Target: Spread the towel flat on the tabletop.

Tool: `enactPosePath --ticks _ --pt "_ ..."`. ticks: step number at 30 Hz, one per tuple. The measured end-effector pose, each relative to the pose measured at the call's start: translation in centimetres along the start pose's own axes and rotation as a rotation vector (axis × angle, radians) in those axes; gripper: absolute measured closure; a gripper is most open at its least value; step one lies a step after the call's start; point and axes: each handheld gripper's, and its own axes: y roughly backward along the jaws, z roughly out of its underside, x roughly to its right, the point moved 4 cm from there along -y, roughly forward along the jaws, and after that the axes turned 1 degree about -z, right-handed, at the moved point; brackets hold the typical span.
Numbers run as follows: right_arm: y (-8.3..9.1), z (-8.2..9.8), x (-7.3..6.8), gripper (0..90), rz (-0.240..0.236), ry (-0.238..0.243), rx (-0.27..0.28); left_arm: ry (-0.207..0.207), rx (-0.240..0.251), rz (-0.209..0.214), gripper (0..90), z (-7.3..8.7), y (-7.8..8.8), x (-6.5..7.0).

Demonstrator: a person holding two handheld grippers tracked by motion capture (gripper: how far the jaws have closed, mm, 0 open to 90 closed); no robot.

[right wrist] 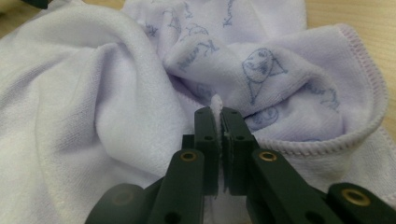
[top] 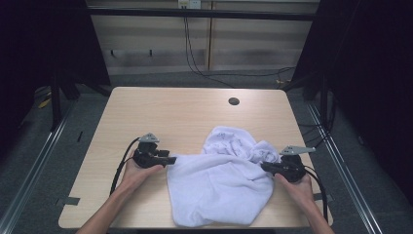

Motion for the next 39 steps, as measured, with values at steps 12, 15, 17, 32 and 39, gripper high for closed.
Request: enactPosePath --ticks 12,15,17,32,39 --pt "1.9 -0.9 -1.7 86.3 -0.058 0.008 0.064 -0.063 0.1 0.165 88.8 -0.7 1.9 3.9" --pt "2.9 -0.5 -2.9 86.3 -0.087 0.01 0.08 -0.104 0.1 0.251 88.7 -0.7 2.0 6.8" --pt "3.3 0.4 -3.8 86.3 -0.102 0.017 0.058 -0.144 0.035 0.279 88.7 0.2 1.0 8.2" --pt "-4.2 -1.4 -0.7 86.9 0.022 -0.041 -0.054 -0.071 -0.052 0.144 88.8 0.8 -1.4 5.3" --pt "-9.8 -5.8 -0.7 87.0 -0.017 -0.047 -0.044 -0.01 -0.019 0.022 88.8 0.8 0.7 -0.2"
